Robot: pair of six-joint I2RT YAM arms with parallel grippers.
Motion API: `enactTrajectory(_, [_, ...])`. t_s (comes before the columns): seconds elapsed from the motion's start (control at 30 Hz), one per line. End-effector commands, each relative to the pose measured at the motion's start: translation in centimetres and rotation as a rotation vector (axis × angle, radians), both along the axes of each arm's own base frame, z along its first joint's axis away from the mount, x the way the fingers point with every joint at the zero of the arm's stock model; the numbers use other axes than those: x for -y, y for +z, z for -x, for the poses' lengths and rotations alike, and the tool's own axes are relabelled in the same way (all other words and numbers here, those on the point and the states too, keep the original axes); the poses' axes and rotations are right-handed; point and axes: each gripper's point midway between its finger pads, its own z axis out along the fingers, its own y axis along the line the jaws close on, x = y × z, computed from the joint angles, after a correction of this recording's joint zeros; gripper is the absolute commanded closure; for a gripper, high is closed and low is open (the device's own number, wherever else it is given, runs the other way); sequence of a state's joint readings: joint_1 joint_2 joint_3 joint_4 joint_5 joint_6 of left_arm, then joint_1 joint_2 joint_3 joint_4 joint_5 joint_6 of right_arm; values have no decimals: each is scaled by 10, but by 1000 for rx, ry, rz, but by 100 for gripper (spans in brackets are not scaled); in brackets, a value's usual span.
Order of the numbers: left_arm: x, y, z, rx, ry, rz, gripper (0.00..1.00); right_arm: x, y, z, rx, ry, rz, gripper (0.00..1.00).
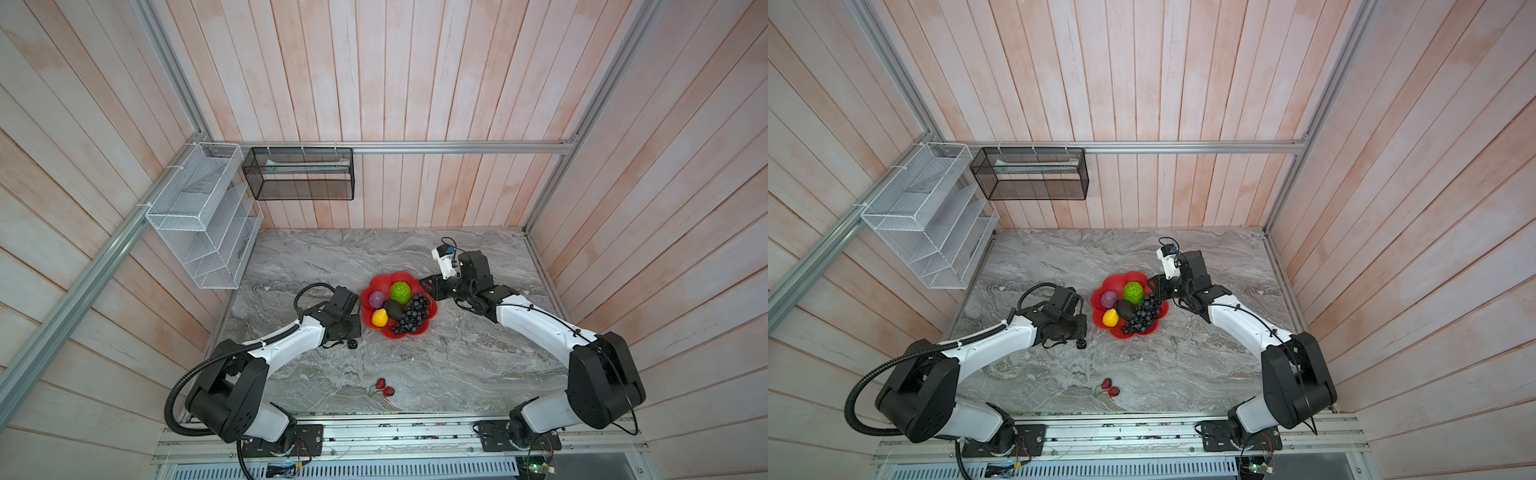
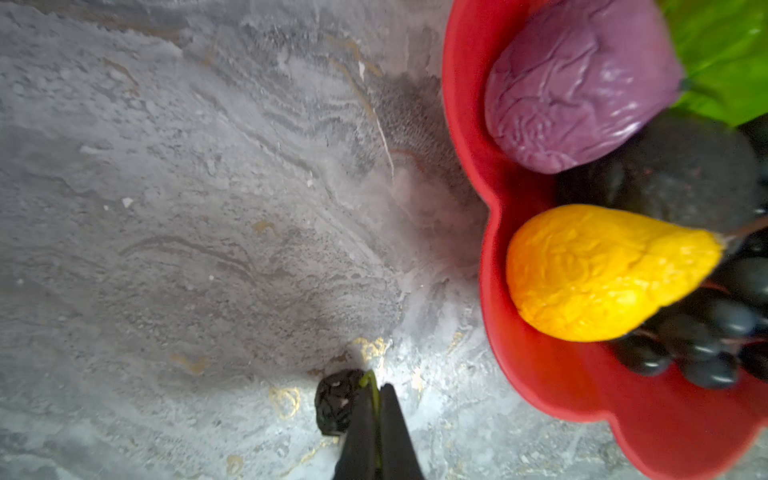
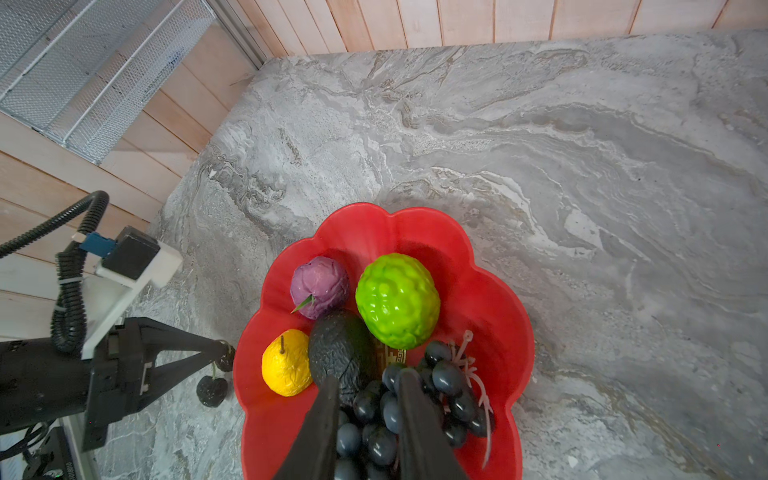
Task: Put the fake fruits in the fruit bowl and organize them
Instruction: 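Lower the left gripper onto the black cherry pair and close, then lift the black cherries into the bowl with the left gripper while the right holds grapes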
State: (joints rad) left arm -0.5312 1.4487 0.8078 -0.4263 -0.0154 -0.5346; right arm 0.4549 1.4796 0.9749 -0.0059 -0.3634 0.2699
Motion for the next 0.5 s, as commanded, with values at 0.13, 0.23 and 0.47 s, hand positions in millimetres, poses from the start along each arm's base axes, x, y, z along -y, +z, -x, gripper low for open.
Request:
enactTrajectory(0.13, [-5, 38, 2, 83, 3, 32, 100, -1, -6, 3, 2, -18, 20, 75])
enactTrajectory(0.23, [4, 61, -4, 127, -14, 85, 100, -3, -10, 4, -14, -7, 21, 77])
enactTrajectory(0.47, [44, 101, -37, 281, -185, 172, 100, -26, -11, 16, -18, 50, -8, 76])
